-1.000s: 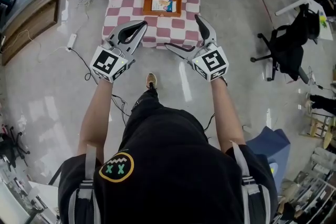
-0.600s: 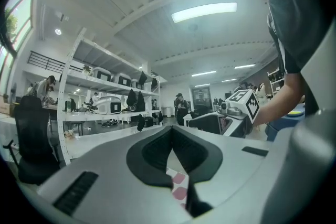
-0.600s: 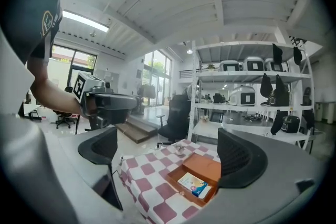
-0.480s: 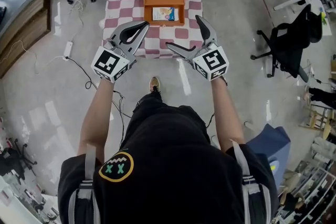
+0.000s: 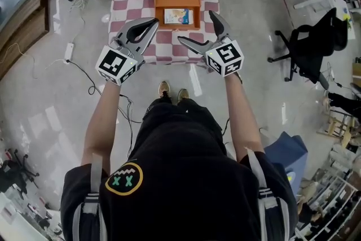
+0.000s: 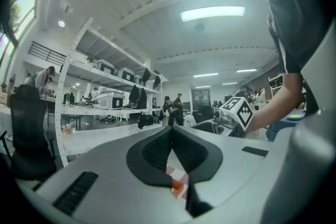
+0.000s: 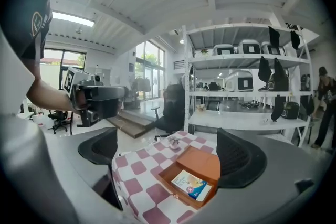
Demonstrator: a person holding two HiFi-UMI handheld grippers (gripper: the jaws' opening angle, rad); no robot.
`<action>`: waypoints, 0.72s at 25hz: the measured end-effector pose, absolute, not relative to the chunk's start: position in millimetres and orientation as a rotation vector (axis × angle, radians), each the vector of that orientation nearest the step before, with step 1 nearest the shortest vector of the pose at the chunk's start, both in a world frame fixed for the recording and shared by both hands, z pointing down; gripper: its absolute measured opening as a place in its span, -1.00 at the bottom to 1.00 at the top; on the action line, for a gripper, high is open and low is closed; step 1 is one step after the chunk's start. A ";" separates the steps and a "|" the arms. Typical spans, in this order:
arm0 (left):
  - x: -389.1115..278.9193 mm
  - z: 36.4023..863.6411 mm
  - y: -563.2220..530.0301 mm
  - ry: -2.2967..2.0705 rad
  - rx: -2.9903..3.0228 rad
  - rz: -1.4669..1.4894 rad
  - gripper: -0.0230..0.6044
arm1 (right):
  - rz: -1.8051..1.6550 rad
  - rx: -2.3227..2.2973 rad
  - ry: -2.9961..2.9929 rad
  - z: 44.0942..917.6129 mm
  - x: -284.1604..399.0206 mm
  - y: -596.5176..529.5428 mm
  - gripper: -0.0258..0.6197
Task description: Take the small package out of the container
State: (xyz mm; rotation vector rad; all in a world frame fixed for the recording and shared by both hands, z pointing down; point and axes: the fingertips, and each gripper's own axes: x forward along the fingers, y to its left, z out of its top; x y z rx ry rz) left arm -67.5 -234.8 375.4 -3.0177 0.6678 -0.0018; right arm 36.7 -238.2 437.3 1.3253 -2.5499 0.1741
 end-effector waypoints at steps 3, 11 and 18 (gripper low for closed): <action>-66.5 376.9 -242.1 0.683 -3.017 -0.010 -0.87 | 0.240 1.330 -2.547 454.0 42.0 -257.2 0.92; -56.6 384.0 -262.6 0.746 -3.011 -0.057 -0.87 | 0.427 1.307 -2.513 514.3 63.3 -309.0 0.92; -46.7 386.2 -278.5 0.805 -2.995 -0.065 -0.87 | 0.588 1.266 -2.471 566.4 76.0 -346.3 0.92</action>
